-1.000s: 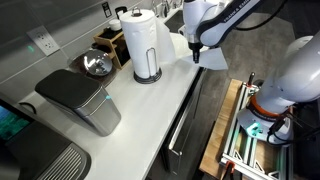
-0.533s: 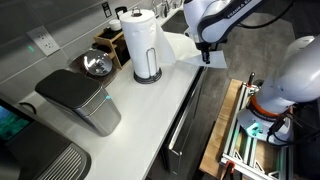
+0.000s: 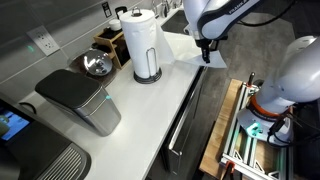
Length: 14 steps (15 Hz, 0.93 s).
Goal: Remove a piece of paper towel from the paper towel roll and put it on the counter
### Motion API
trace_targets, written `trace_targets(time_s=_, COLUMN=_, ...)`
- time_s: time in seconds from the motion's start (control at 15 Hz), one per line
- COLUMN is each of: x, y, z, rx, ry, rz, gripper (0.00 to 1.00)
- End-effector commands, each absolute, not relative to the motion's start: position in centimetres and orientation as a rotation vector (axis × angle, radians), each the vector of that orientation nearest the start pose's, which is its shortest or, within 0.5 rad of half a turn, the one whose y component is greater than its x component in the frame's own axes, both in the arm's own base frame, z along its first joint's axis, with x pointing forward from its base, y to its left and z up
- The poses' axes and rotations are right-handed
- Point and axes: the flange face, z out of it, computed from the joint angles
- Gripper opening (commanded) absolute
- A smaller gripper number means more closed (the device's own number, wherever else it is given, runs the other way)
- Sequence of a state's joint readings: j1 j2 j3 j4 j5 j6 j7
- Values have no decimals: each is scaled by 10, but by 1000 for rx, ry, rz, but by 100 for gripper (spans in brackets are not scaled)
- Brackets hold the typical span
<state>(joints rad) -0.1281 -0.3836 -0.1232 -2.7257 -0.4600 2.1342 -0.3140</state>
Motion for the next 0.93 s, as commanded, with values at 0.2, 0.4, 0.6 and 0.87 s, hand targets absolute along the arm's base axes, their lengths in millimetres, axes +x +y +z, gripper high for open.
trace_targets(time_s=0.2, x=378, y=-95, z=329, rx=-3351, ry=-524, rz=210, gripper=89)
trace_targets(time_s=0.4, x=392, y=-92, z=318, rx=-3348, ry=-473, rz=119, gripper=100)
trace_targets(time_s=0.6, x=406, y=-89, z=306, rx=-3331, ry=-425, rz=5, gripper=100)
trace_targets(time_s=0.87, x=419, y=-90, z=285, rx=-3307, ry=-434, rz=-38, gripper=100)
